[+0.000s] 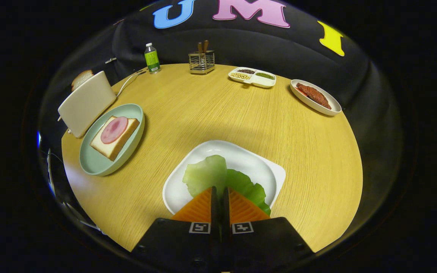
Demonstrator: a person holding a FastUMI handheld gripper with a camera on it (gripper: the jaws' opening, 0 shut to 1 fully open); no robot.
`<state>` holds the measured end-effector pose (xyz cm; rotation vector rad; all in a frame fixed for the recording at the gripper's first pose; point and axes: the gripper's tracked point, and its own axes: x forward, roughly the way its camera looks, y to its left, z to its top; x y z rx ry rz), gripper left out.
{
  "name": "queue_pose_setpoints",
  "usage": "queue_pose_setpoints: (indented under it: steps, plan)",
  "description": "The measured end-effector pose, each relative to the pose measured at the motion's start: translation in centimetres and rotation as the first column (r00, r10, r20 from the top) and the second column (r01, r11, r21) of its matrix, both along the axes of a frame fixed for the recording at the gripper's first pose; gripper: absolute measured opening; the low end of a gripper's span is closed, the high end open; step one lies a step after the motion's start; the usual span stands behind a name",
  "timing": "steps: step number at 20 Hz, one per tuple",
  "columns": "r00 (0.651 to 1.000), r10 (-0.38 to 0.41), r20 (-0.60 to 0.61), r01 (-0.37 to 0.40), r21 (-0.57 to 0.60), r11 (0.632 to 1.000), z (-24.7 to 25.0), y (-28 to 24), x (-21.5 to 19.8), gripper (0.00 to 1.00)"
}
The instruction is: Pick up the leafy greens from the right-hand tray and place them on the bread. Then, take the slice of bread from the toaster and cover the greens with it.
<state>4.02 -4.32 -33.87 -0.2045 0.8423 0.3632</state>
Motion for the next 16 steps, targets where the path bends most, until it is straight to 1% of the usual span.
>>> queue_pose_setpoints:
  steps: [4, 7, 11, 16]
  plan:
    - [1.000, 0.014, 0.011, -0.014, -0.007, 1.000, 1.3, 0.2, -0.3, 0.06]
    - [0.998, 0.022, 0.060, -0.021, -0.021, 1.000, 4.1, 0.6, -0.6, 0.06]
    - [0.995, 0.010, 0.098, -0.009, -0.004, 1.000, 8.2, 2.1, -1.5, 0.05]
    - [0.991, -0.009, 0.130, 0.007, 0.018, 1.000, 12.4, 5.3, -2.7, 0.06]
